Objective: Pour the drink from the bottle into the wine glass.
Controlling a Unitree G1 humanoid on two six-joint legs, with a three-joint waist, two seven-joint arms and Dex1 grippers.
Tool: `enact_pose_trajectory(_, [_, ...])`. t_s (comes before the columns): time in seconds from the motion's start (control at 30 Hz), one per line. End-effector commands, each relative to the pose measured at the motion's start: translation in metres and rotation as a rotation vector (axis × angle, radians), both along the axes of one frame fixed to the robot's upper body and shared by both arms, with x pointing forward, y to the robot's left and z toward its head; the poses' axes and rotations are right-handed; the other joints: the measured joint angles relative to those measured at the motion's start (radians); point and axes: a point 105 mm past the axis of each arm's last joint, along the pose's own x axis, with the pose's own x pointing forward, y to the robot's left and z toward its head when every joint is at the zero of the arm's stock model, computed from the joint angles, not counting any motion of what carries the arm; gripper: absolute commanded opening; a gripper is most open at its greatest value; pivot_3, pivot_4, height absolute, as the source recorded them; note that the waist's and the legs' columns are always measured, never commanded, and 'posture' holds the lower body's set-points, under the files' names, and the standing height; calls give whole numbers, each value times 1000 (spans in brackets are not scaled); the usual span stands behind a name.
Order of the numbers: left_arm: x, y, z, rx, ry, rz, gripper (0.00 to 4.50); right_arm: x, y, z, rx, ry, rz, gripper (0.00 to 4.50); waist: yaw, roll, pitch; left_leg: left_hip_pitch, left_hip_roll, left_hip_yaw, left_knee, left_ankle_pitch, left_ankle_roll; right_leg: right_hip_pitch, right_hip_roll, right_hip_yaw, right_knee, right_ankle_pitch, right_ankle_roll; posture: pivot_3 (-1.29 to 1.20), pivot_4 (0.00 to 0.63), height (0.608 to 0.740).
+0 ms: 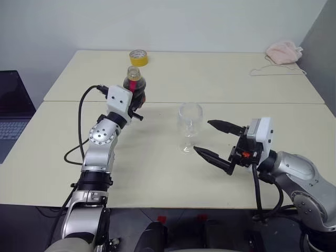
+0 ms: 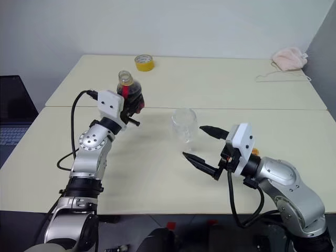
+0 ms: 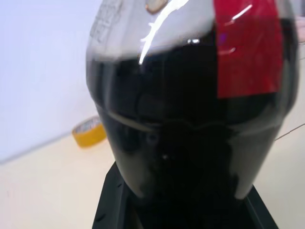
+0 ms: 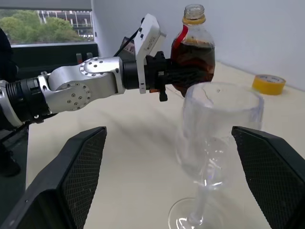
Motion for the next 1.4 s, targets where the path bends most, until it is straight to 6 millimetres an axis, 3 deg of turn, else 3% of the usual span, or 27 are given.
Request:
enact_pose_trajectory(0.03, [-8, -22, 33, 108, -135, -86, 795, -6, 1, 15, 17, -49, 1, 4500, 0, 0, 0, 0, 0, 0, 0, 0, 0, 0, 0, 0, 0, 0, 0, 0, 150, 740])
enact_pose_trajectory(0.47, [-8, -53, 49, 353, -262, -196, 794, 4, -1, 11, -70, -41, -86, 4500, -4, 0, 0, 0, 0, 1, -1, 0, 0, -1, 0, 0, 0, 0, 0, 0, 150, 740])
enact_pose_trajectory(0.77, [-14, -55, 48, 487, -368, -226, 792, 13, 2, 4, -96, 11, -131, 4500, -4, 0, 0, -1, 0, 1, -1, 0, 0, -1, 0, 0, 0, 0, 0, 0, 150, 740])
enact_pose_trajectory(1.4, [-11, -52, 45, 711, -507, -218, 792, 21, 11, 11, -106, 7, -129, 4500, -5, 0, 0, -1, -1, 1, -1, 0, 0, -2, 0, 0, 1, 0, 0, 0, 150, 740])
